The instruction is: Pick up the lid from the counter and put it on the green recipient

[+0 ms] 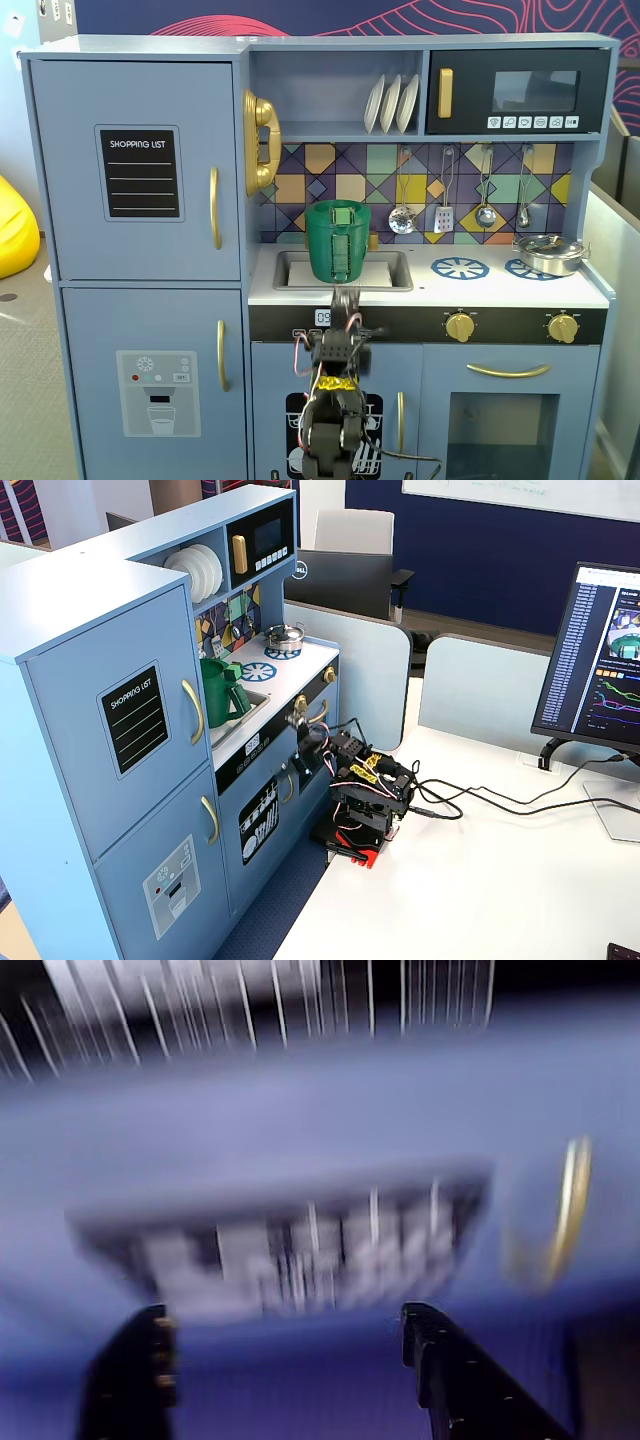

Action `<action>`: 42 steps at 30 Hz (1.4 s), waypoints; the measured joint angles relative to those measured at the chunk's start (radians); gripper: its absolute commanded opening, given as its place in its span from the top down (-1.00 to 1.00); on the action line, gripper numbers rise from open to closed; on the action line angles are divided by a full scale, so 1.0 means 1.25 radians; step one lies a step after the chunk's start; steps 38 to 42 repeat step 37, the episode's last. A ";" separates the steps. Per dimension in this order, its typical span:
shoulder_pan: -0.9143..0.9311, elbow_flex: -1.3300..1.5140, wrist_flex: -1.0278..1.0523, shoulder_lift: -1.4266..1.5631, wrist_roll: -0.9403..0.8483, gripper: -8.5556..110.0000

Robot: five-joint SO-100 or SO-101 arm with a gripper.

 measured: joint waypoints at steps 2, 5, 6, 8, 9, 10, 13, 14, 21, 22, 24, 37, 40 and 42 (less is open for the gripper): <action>-0.011 0.050 0.042 0.012 0.016 0.73; -0.036 0.090 0.123 0.017 0.042 0.73; -0.042 0.092 0.152 0.018 0.058 0.73; -0.053 0.098 0.222 0.033 0.060 0.71; -0.060 0.099 0.248 0.036 0.050 0.71; -0.065 0.099 0.282 0.037 0.045 0.71; -0.066 0.097 0.326 0.040 0.027 0.70; -0.072 0.097 0.328 0.040 0.029 0.70; -0.079 0.097 0.326 0.040 0.067 0.69; -0.080 0.097 0.326 0.040 0.067 0.69; -0.067 0.097 0.326 0.040 0.067 0.69; -0.061 0.097 0.326 0.040 0.067 0.69; -0.061 0.097 0.326 0.040 0.067 0.69; -0.061 0.097 0.326 0.040 0.067 0.69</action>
